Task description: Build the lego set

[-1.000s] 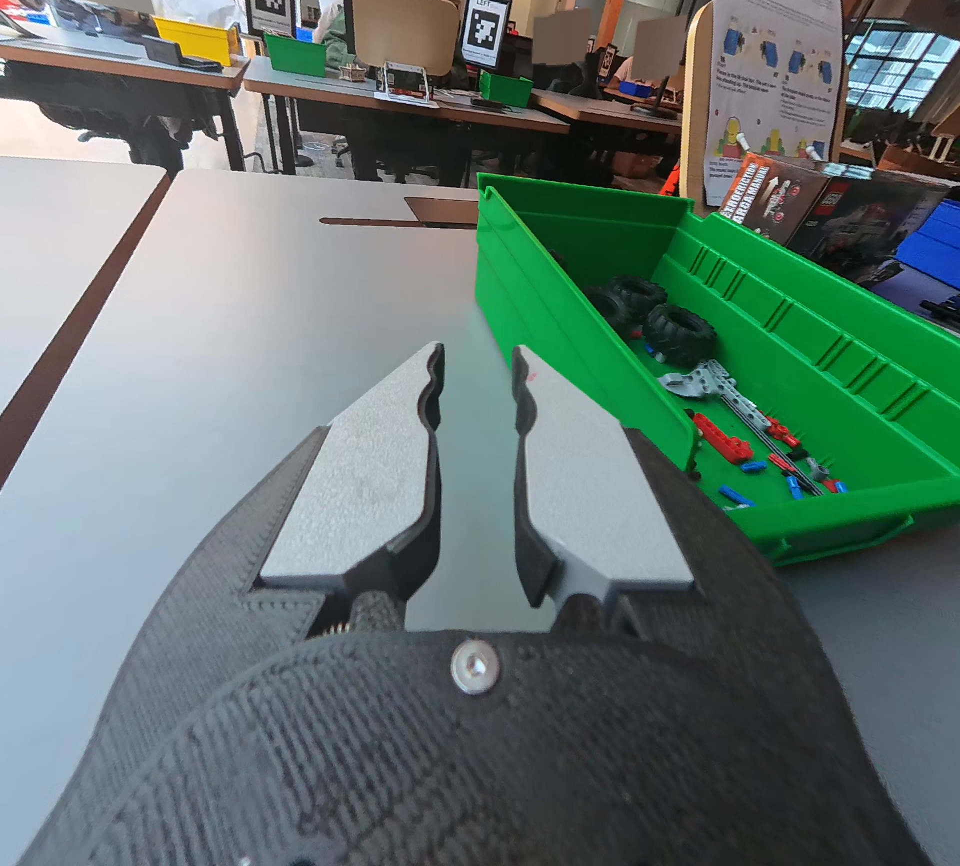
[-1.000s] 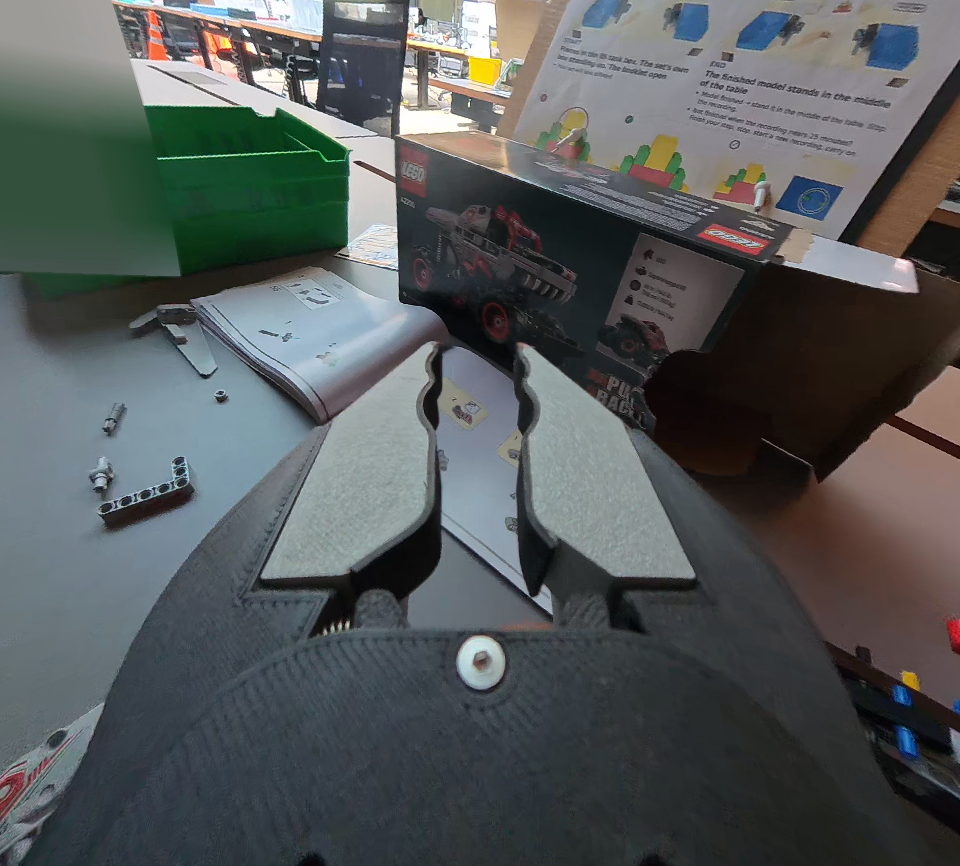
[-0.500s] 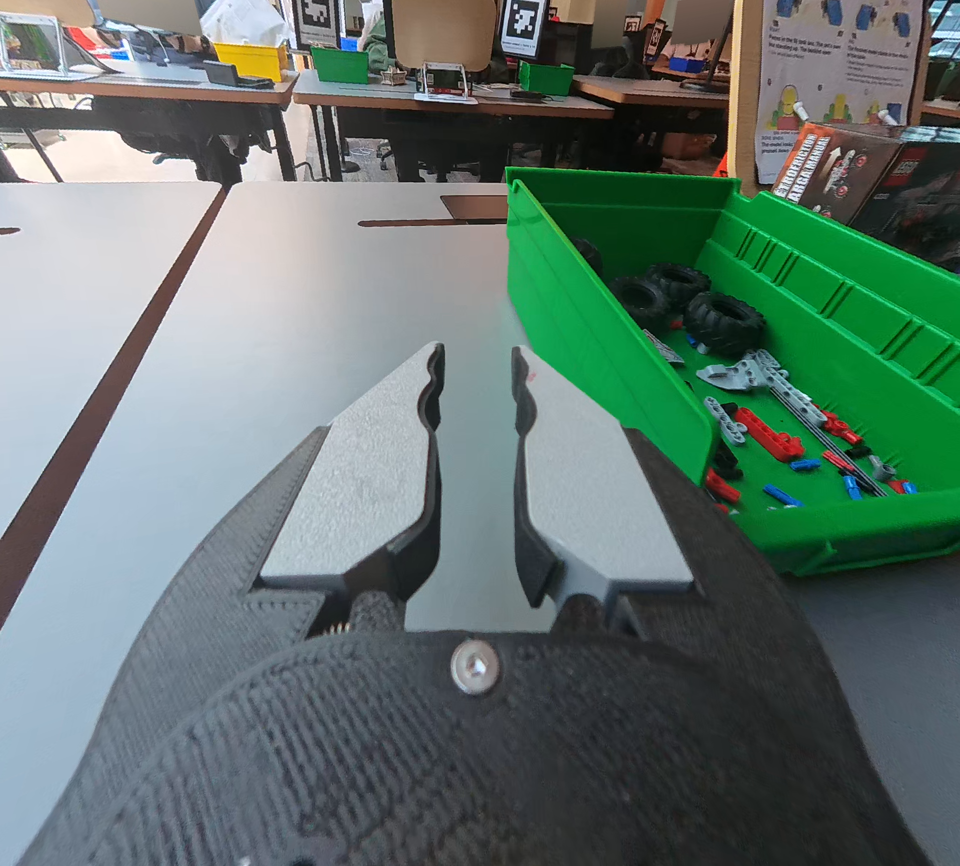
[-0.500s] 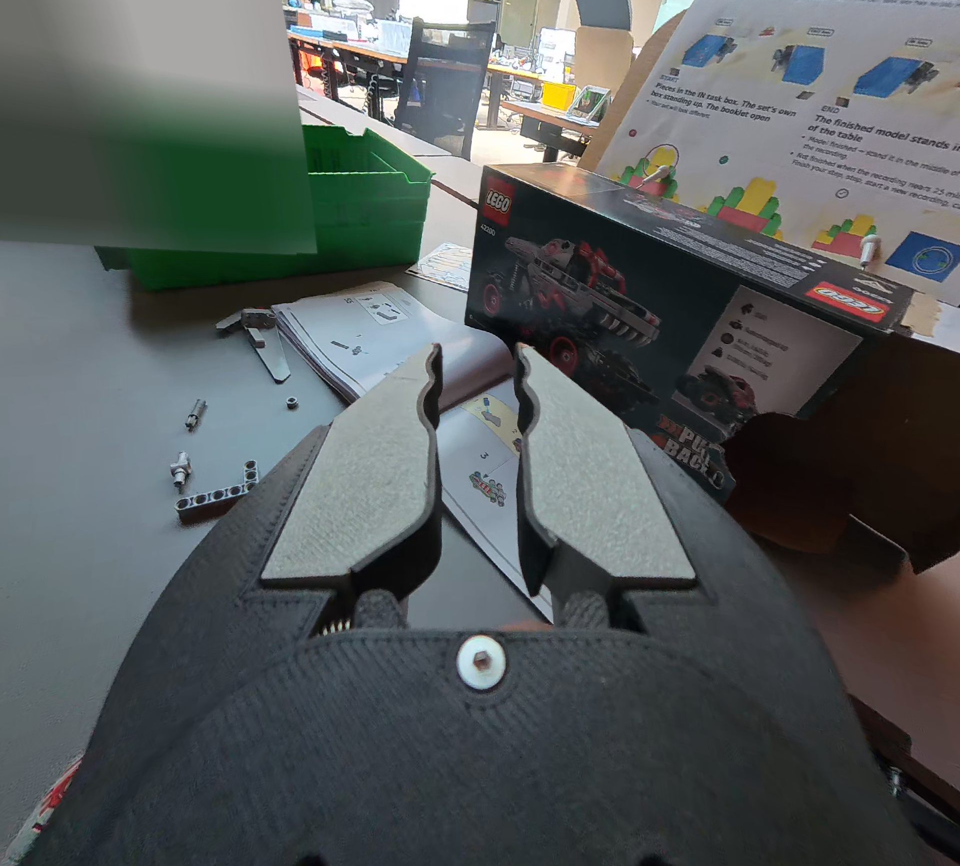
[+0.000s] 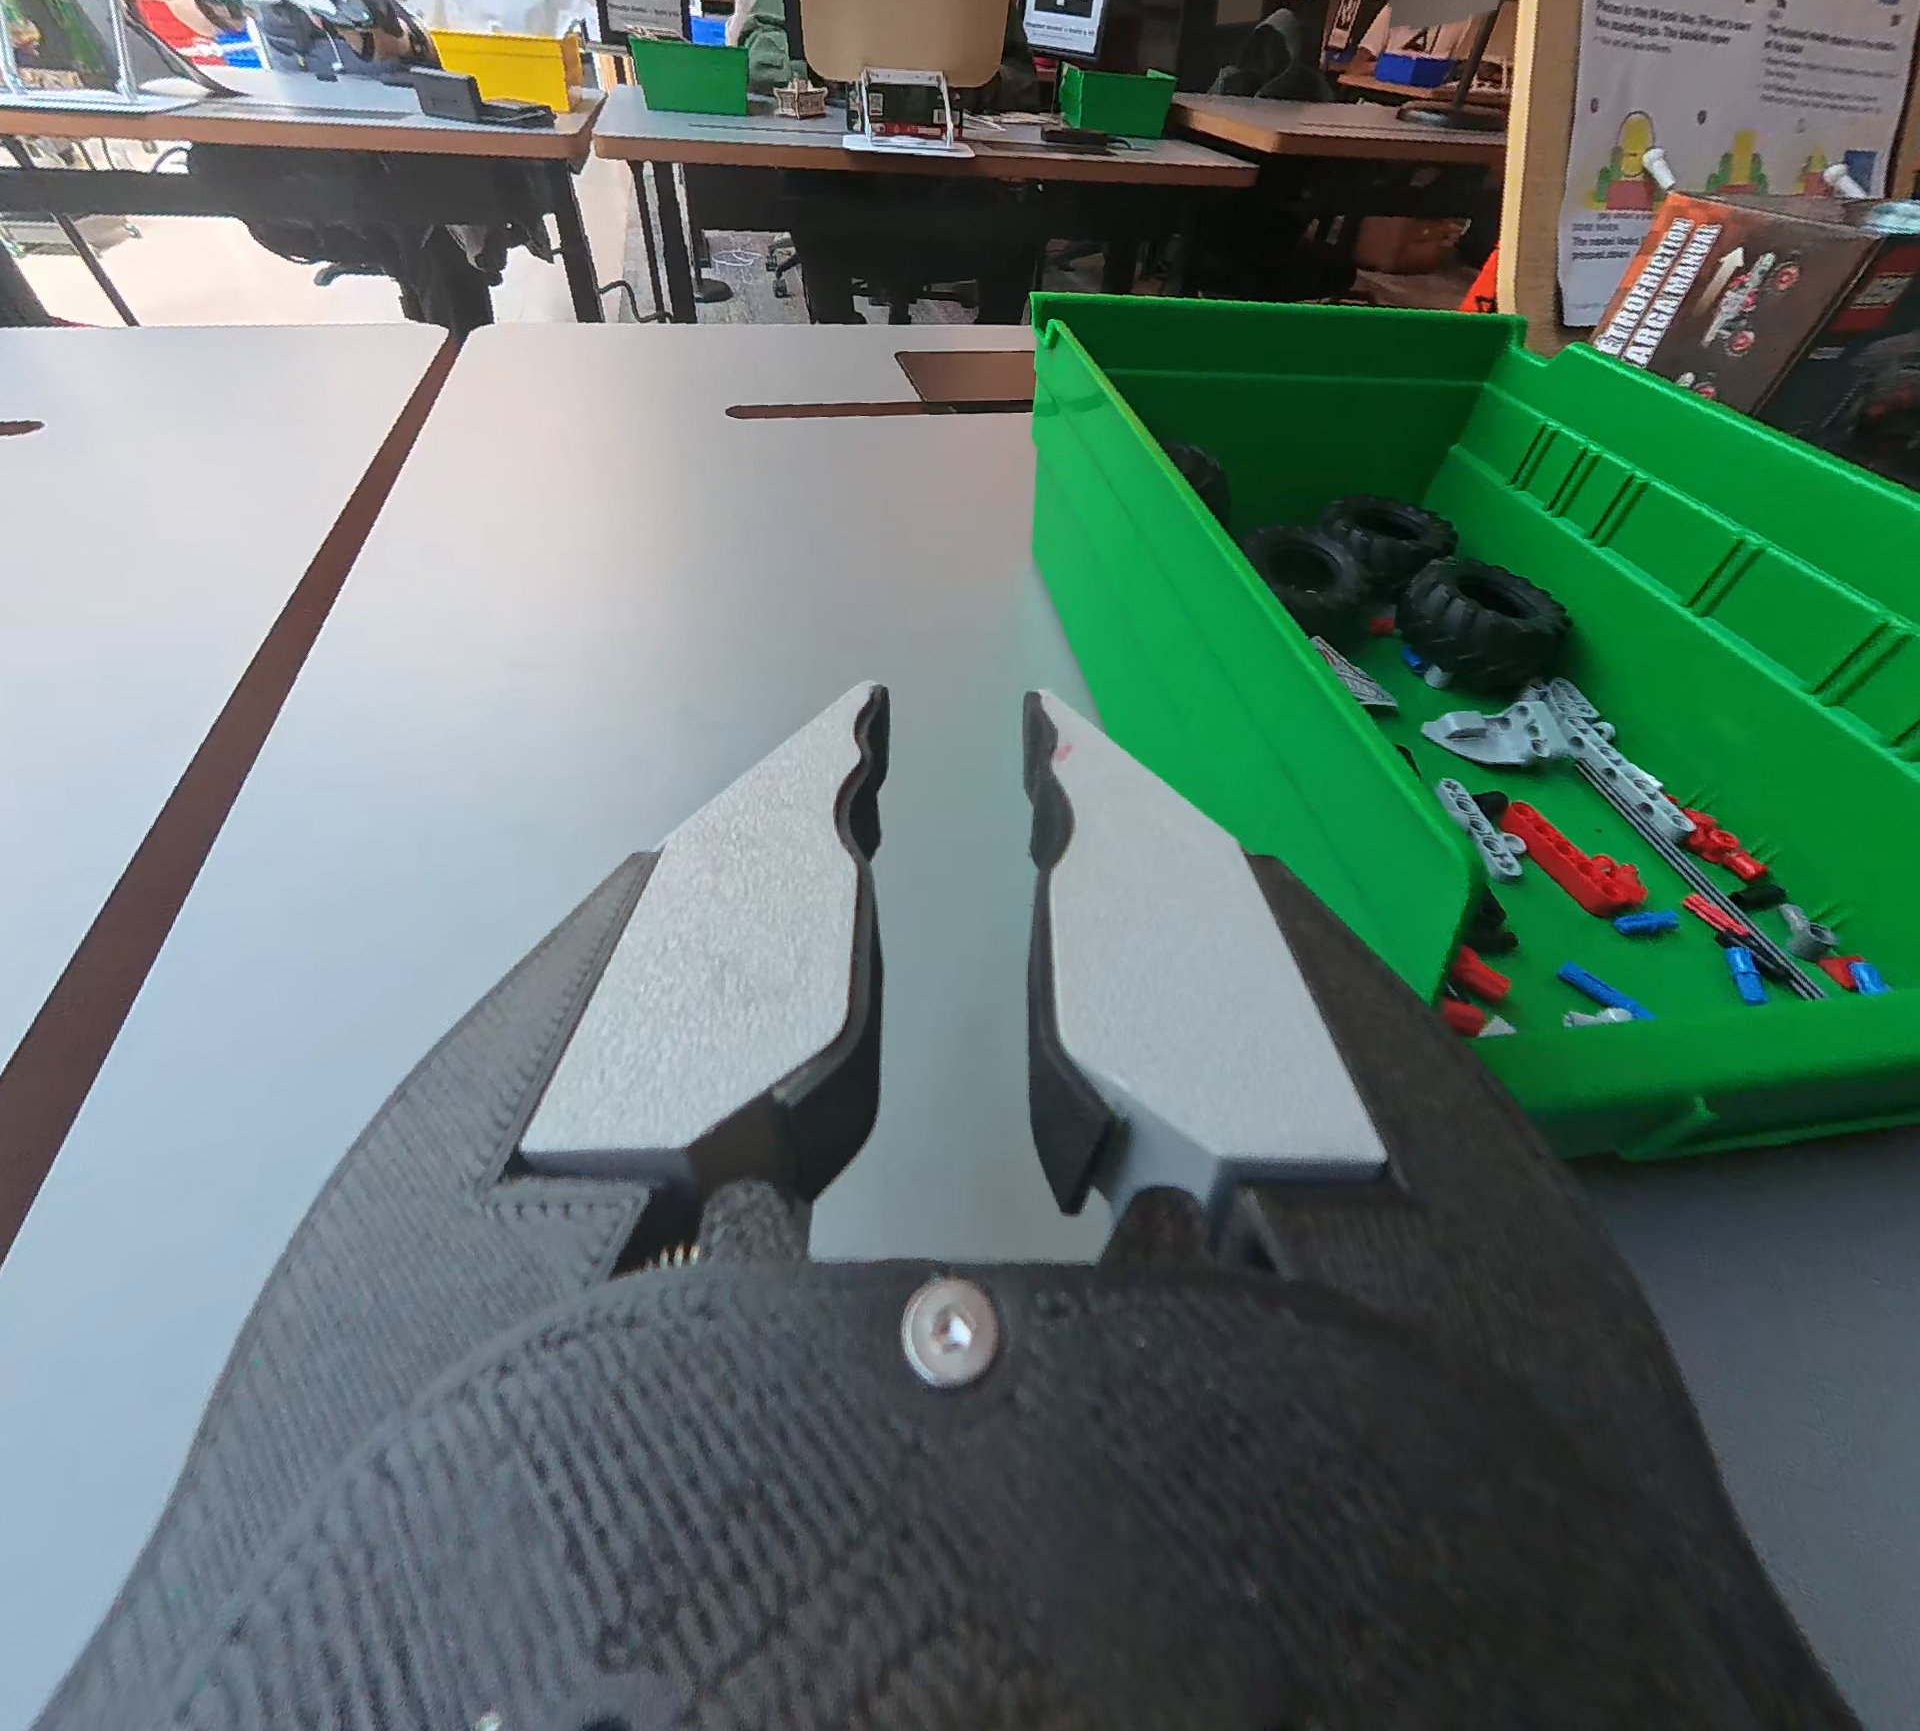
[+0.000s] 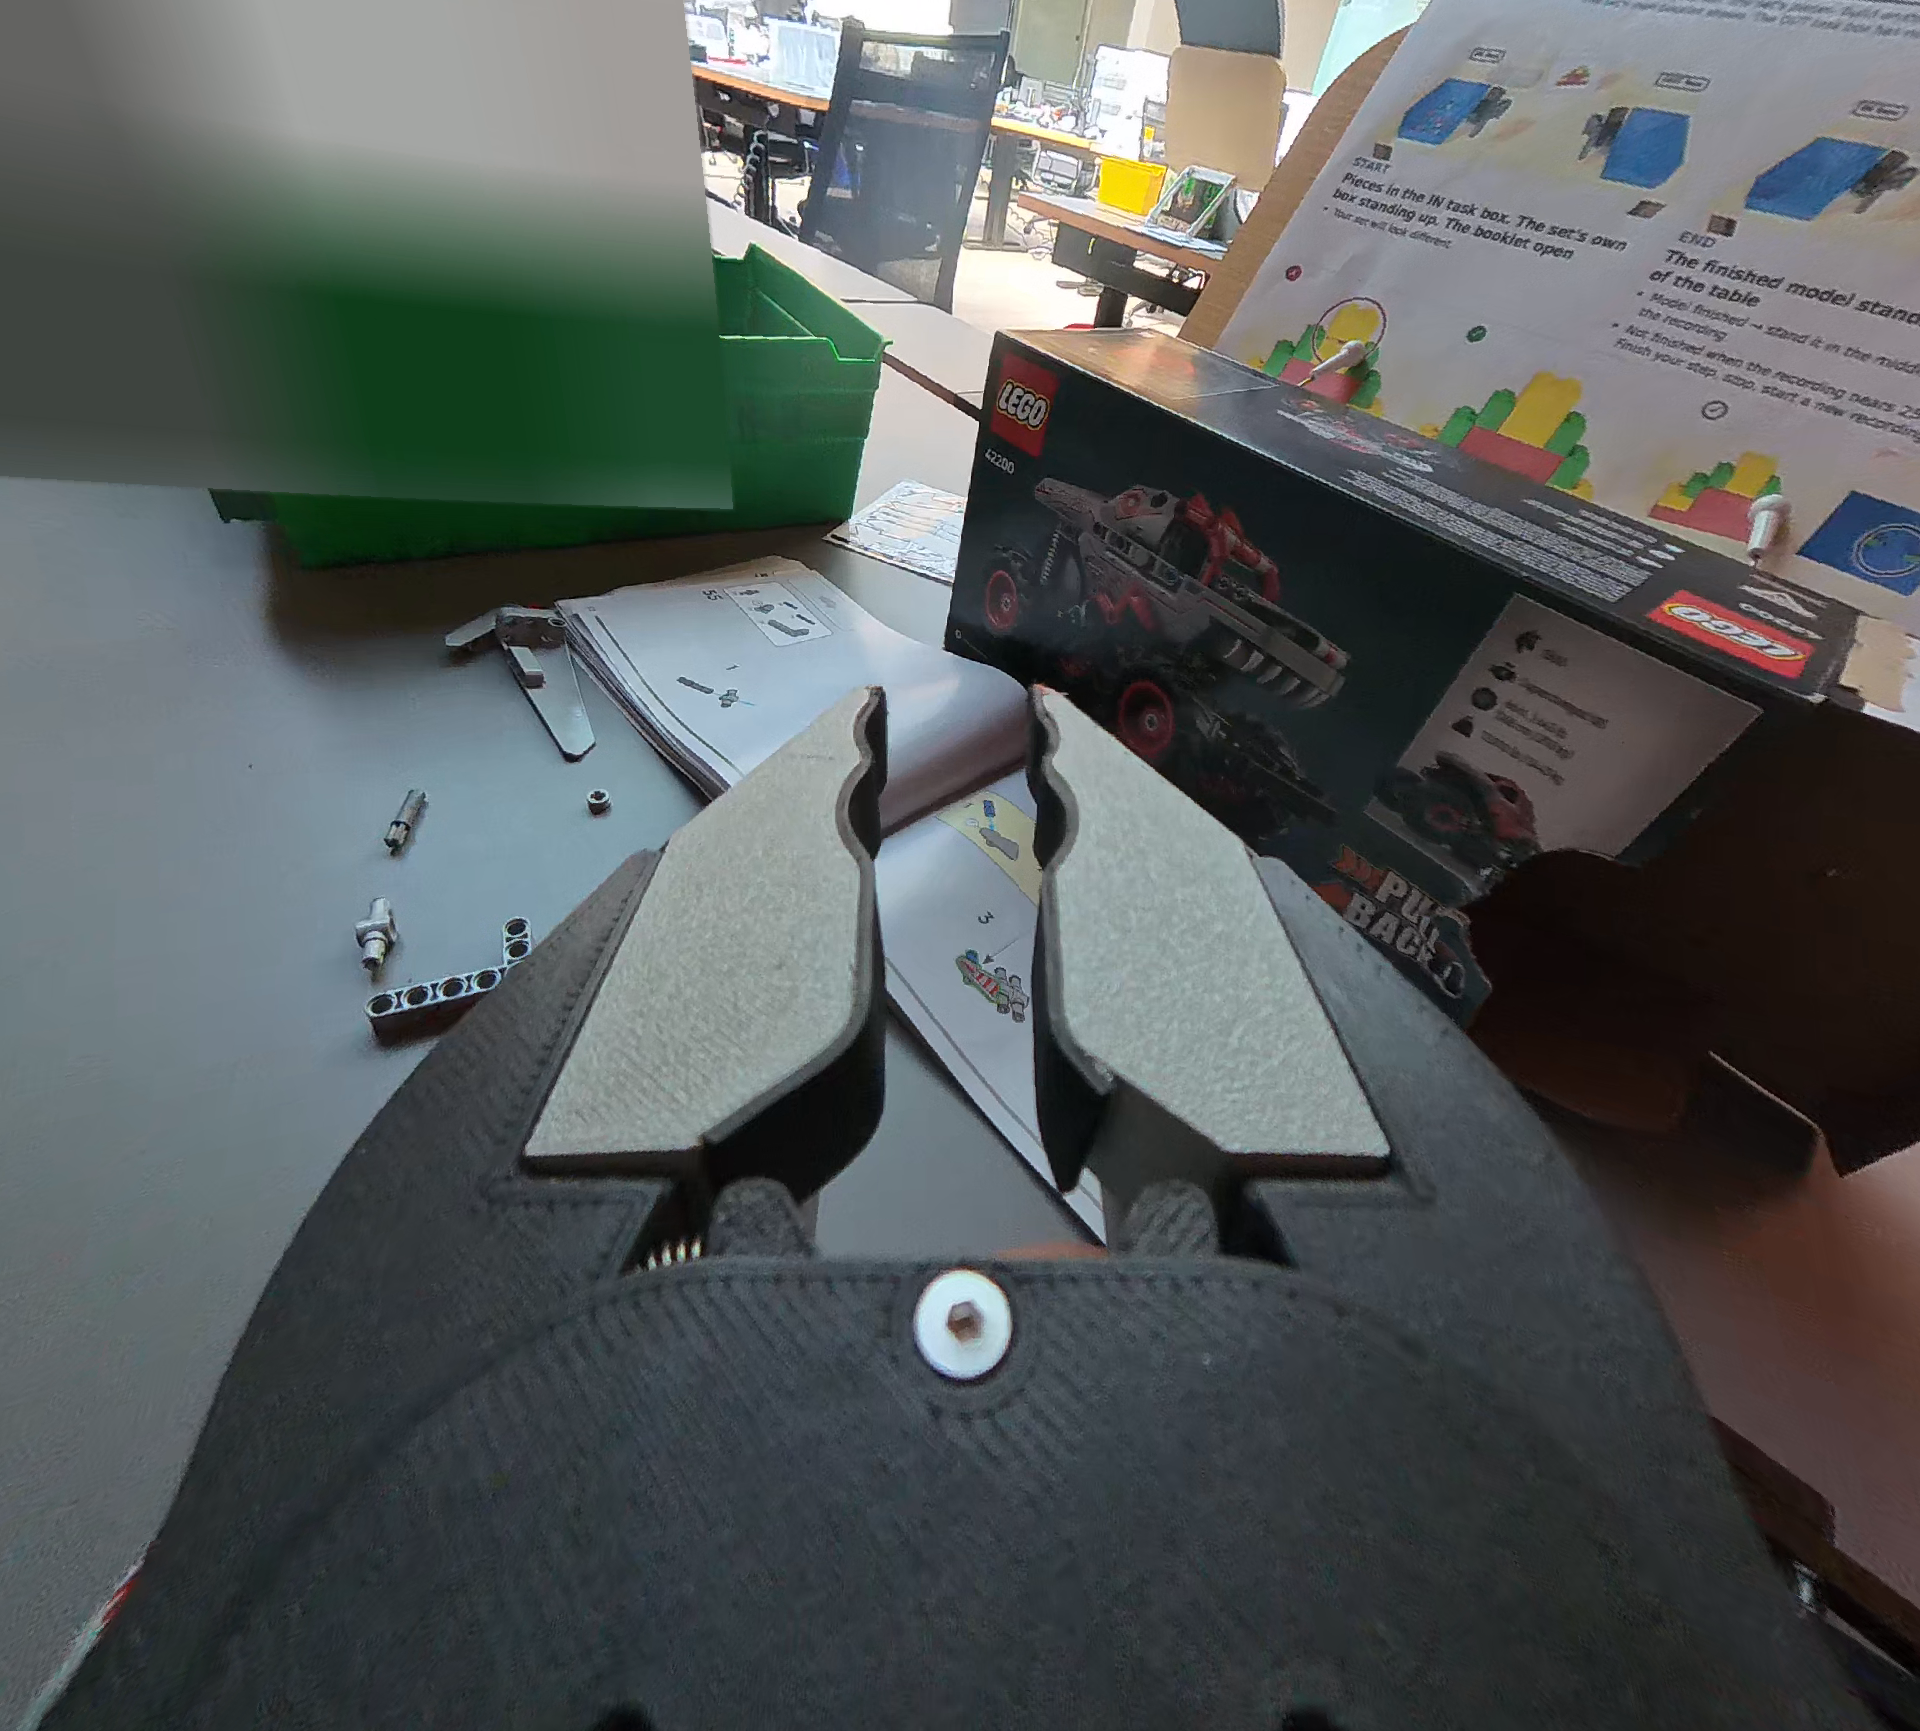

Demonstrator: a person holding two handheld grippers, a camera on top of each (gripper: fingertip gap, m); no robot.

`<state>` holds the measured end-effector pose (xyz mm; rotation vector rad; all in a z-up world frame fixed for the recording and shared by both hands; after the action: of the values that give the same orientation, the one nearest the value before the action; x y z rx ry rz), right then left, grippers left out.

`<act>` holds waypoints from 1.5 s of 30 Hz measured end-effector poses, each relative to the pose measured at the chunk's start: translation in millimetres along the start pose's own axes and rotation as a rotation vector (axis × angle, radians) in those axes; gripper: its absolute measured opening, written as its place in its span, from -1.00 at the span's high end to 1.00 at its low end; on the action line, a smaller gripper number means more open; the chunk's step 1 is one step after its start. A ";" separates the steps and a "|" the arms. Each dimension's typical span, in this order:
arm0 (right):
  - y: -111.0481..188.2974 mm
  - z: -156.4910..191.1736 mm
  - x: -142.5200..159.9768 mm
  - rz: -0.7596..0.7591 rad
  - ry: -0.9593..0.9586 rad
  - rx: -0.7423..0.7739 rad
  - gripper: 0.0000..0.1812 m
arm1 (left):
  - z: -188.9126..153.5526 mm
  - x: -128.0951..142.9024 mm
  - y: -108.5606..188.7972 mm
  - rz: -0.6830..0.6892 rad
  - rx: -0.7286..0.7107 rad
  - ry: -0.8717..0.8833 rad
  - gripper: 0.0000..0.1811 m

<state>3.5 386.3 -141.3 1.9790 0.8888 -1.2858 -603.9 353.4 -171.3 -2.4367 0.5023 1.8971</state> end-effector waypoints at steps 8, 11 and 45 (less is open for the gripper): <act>-5.5 11.6 -0.8 0.010 -0.012 -0.056 0.75 | -2.5 0.3 0.4 -0.002 -0.009 -0.028 0.74; -6.8 17.0 -2.1 0.012 0.001 -0.073 0.75 | -4.0 -1.4 2.2 -0.018 -0.005 -0.045 0.74; -8.8 3.6 21.3 0.074 -0.056 -0.013 0.77 | -162.2 28.1 -21.2 0.681 0.405 -0.598 0.83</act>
<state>1.1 393.0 -163.5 1.9385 0.7882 -1.2840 -439.5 333.6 -158.8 -1.4315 1.6025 2.2779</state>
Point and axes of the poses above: each gripper's, where its closed fingertips meet, y back along the fingers, x out of its underside, z = x × y across the jaws, the point moved 4 cm from there along y, back along the fingers, and after that the axes turned 12 degrees about y, right-handed, at the moved point
